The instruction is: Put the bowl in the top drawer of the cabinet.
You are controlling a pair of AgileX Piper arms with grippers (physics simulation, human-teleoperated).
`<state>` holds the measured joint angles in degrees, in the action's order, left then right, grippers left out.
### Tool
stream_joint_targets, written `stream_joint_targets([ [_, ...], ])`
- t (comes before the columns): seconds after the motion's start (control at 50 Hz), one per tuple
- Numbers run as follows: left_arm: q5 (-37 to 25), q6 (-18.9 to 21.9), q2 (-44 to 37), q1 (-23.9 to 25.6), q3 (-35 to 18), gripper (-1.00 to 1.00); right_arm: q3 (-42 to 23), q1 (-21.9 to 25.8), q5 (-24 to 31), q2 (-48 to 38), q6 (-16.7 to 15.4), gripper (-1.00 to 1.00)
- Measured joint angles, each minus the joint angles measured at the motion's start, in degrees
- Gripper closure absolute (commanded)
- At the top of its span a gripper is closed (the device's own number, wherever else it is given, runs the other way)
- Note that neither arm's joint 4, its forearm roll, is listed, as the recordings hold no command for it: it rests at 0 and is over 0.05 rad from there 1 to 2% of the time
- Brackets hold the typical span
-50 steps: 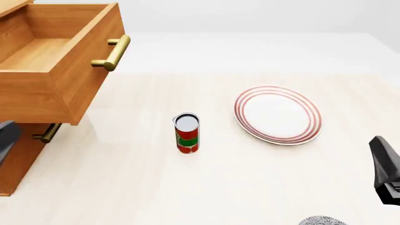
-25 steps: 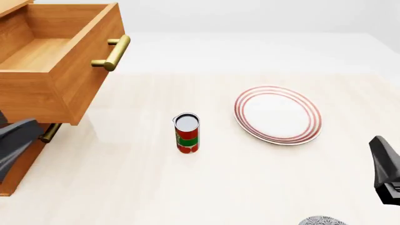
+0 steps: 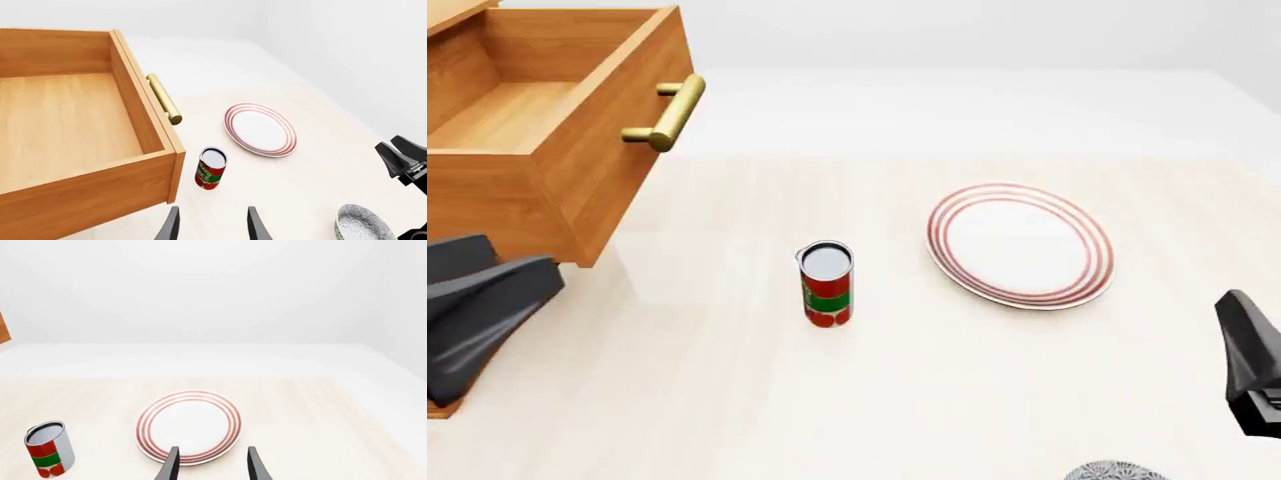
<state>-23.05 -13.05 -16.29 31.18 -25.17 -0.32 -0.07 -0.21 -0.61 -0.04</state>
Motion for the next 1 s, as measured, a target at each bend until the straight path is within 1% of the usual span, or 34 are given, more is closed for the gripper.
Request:
stream_joint_targets([
  [0.28, 2.96, -2.24, -4.65, 4.02, -0.05, -1.0, 0.0, 0.0, 0.0, 0.0, 0.0, -1.0],
  [1.0, 11.53, -6.52, -15.72, 12.87, 0.26, -1.0, 0.0, 0.0, 0.0, 0.0, 0.0, -1.0],
])
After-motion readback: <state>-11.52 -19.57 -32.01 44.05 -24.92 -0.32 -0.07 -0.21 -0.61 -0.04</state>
